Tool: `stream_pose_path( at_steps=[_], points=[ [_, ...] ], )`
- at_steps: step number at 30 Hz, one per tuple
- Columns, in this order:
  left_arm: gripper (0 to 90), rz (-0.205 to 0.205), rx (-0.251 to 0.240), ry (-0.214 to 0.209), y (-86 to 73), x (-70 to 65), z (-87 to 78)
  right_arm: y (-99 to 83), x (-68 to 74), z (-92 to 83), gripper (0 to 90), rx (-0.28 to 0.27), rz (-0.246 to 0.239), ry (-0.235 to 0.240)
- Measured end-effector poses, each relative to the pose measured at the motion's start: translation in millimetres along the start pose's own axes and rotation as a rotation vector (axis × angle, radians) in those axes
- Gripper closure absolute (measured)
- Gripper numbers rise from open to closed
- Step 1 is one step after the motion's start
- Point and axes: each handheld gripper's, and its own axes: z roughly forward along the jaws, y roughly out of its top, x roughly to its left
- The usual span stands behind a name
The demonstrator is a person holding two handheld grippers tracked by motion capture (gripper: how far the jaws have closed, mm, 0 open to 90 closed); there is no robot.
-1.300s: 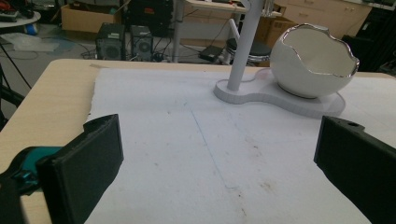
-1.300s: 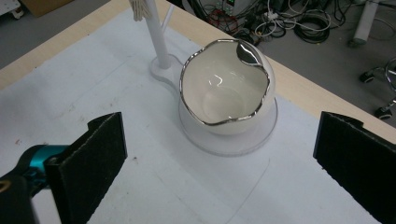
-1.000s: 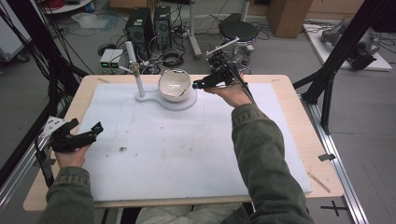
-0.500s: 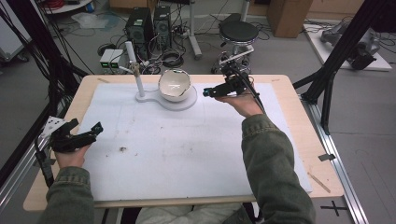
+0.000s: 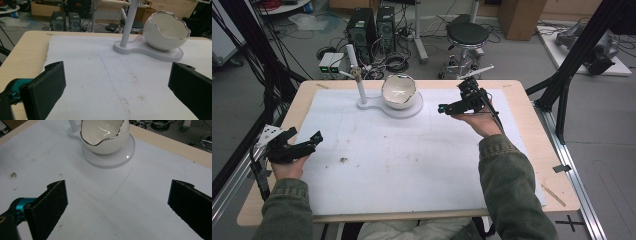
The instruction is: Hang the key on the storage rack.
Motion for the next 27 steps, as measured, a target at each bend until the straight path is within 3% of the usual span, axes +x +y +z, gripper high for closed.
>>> stream_pose_path(
  at_steps=[17, 23, 25, 27],
  points=[
    [1.7, 0.0, -0.003, 0.002, 0.3, 0.1, -0.4, -40.6, -11.0, -0.9, 1.6, -0.021, 0.034, -0.006],
    [1.7, 0.0, -0.002, 0.002, 0.2, 0.2, -0.6, -56.3, -14.1, -2.2, 1.6, -0.029, 0.041, -0.029],
    [1.7, 0.001, -0.001, 0.004, 0.2, 0.3, -0.6, -58.6, -15.0, -3.3, 1.6, -0.035, 0.043, -0.032],
    [1.7, 0.003, 0.001, 0.003, 0.2, 0.3, -0.5, -65.5, -19.2, -7.8, 1.6, -0.075, 0.063, -0.05]
  ],
)
